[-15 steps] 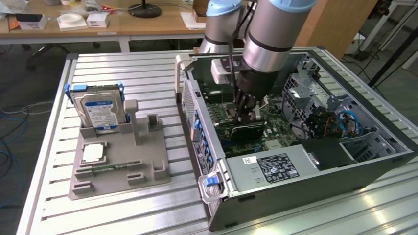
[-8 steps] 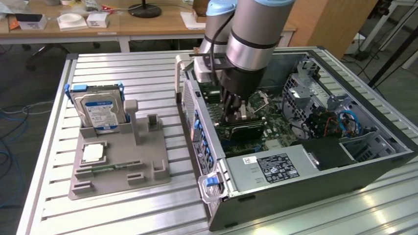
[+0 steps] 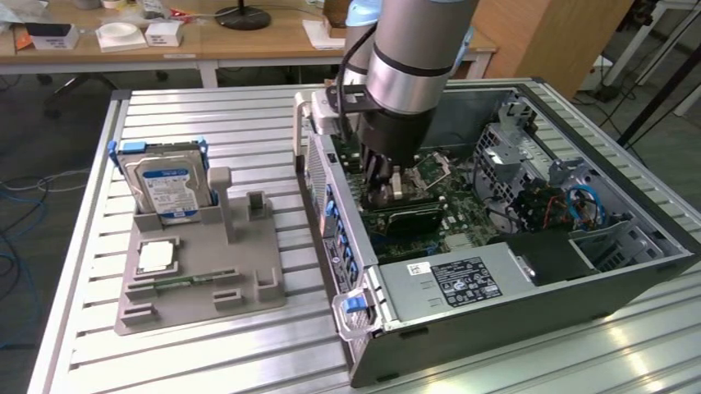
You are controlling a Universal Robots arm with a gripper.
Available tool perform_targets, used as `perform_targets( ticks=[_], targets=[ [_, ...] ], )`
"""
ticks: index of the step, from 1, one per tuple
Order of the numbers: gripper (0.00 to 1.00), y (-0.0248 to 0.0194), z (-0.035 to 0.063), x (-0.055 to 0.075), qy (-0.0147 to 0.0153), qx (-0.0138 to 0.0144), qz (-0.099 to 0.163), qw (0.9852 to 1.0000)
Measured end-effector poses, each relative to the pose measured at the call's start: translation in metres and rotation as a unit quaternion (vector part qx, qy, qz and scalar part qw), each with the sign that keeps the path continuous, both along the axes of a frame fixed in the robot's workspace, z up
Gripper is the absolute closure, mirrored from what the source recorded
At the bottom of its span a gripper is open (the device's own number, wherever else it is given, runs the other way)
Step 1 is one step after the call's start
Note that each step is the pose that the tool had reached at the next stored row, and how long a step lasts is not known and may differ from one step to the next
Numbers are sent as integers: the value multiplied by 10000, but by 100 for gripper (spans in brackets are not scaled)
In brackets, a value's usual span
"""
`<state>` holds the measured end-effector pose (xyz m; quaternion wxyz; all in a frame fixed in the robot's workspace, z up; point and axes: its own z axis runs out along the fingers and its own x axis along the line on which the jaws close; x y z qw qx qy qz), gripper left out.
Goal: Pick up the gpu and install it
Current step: 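Press down on the gpu until it lock into place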
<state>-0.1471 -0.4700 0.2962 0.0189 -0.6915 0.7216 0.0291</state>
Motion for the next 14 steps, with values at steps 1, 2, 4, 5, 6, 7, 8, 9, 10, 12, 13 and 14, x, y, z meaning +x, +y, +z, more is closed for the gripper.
perform_targets(
  ticks=[1,2,4,5,6,7,8,9,10,12,13,14],
  targets=[
    [89,1,0,-2,0,0,1,10000],
    [89,3,0,-1,0,1,2,10000],
    [89,8,0,-8,0,4,-1,10000],
    [89,11,0,-14,0,6,-4,10000],
    [89,17,0,-21,0,7,-7,10000],
    [89,27,1,-30,0,7,-9,10000],
    [89,35,1,-38,0,7,-9,10000],
    [89,39,0,-44,0,8,-9,10000],
    [89,43,0,-51,2,8,-9,10000],
    [89,44,0,-51,43,12,-8,10000],
    [89,44,0,-52,79,16,-9,10000],
    [89,44,1,-52,106,23,-9,9999]
  ],
)
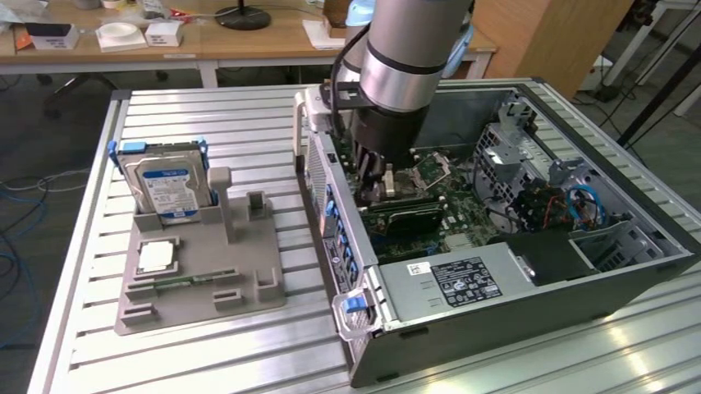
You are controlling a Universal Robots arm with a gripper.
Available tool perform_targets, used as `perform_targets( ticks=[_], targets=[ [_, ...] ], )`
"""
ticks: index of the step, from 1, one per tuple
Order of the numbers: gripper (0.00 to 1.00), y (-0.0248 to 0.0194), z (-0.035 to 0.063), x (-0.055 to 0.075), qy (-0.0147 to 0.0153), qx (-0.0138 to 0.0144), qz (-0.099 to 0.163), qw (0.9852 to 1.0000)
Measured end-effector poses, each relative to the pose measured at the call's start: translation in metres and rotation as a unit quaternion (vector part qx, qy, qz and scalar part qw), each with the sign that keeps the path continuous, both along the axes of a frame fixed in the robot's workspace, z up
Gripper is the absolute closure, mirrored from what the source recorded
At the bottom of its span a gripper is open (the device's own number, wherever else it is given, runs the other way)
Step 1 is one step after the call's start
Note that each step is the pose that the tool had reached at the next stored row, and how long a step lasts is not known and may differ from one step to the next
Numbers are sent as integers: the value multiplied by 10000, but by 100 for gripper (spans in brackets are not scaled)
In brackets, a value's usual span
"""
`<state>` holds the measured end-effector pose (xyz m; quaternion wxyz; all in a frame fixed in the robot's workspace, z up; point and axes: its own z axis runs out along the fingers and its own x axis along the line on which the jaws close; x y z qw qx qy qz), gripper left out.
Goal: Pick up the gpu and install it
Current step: 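Press down on the gpu until it lock into place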
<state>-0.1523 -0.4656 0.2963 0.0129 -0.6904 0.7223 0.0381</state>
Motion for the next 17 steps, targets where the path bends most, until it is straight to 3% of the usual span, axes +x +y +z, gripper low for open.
perform_targets(
  ticks=[1,2,17],
  targets=[
    [89,0,1,0,25,11,0,10000],
    [89,0,-1,-1,28,26,-1,10000],
    [89,-31,1,-57,28,60,0,10000]
  ],
)
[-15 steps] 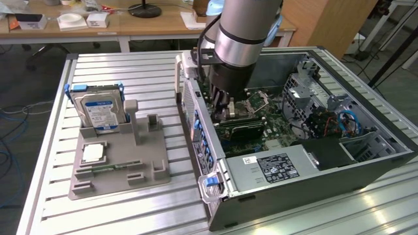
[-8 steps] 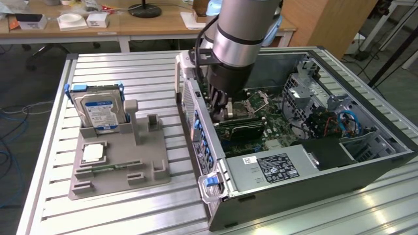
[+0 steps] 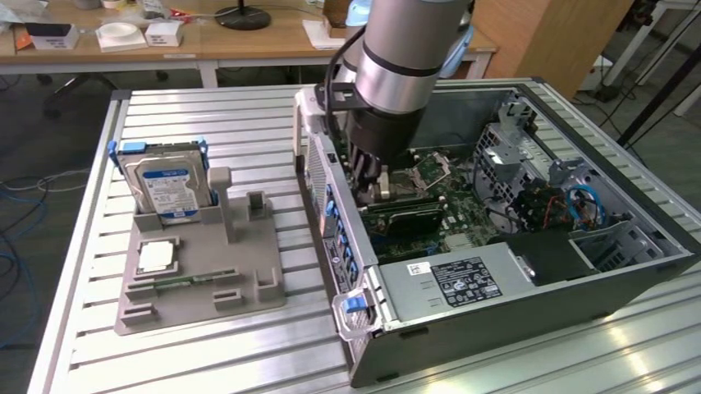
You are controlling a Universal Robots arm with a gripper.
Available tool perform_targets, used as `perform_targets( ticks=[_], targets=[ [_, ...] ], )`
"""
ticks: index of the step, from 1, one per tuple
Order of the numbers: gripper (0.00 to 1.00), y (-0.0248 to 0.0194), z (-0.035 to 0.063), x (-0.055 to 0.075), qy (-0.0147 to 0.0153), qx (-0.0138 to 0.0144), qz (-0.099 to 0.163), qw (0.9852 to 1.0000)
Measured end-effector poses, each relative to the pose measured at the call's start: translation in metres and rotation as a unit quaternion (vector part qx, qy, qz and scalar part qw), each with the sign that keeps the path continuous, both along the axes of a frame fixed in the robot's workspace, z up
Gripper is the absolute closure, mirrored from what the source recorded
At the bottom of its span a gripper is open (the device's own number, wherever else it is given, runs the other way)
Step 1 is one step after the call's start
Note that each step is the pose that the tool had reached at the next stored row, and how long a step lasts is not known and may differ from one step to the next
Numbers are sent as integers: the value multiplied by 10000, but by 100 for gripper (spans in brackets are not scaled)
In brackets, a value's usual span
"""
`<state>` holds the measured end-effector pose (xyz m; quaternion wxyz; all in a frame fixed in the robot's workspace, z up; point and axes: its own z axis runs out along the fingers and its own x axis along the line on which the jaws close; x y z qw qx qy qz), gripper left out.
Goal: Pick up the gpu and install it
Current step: 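Press down on the gpu until it lock into place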
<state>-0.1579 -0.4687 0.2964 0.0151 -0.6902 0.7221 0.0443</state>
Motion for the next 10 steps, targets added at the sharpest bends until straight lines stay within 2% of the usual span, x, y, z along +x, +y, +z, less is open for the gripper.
perform_targets(
  ticks=[5,10],
  targets=[
    [89,-34,0,-3,-1,0,-1,10000],
    [89,-36,0,-9,0,14,1,10000]
  ],
)
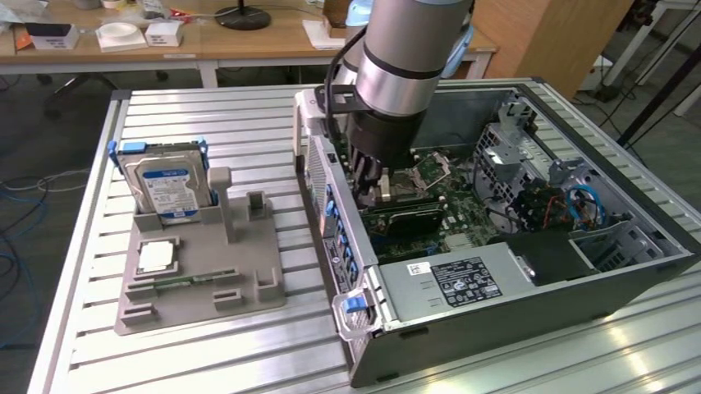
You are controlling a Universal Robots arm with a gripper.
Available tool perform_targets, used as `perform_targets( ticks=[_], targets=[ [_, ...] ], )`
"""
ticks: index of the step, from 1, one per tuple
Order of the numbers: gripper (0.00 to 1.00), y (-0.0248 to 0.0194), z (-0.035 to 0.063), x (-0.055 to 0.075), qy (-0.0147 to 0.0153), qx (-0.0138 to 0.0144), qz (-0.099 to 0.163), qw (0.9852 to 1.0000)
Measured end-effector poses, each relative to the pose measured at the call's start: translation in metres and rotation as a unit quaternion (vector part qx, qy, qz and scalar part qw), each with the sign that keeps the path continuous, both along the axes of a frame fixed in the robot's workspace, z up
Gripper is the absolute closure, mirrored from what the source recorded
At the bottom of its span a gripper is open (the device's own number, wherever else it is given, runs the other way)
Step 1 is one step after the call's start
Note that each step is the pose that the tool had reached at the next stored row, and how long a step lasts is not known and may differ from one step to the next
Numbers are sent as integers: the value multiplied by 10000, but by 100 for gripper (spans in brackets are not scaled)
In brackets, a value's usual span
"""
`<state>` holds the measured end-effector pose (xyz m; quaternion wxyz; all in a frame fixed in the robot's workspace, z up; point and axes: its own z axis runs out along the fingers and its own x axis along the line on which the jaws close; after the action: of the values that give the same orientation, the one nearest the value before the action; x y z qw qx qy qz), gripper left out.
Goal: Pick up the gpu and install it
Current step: 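Press down on the gpu until it lock into place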
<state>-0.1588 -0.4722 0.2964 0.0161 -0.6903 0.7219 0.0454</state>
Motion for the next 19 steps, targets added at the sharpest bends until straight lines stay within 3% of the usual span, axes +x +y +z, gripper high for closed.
perform_targets(
  ticks=[5,19],
  targets=[
    [89,0,0,9,0,24,-2,10000],
    [89,-19,1,12,3,30,-1,10000]
  ],
)
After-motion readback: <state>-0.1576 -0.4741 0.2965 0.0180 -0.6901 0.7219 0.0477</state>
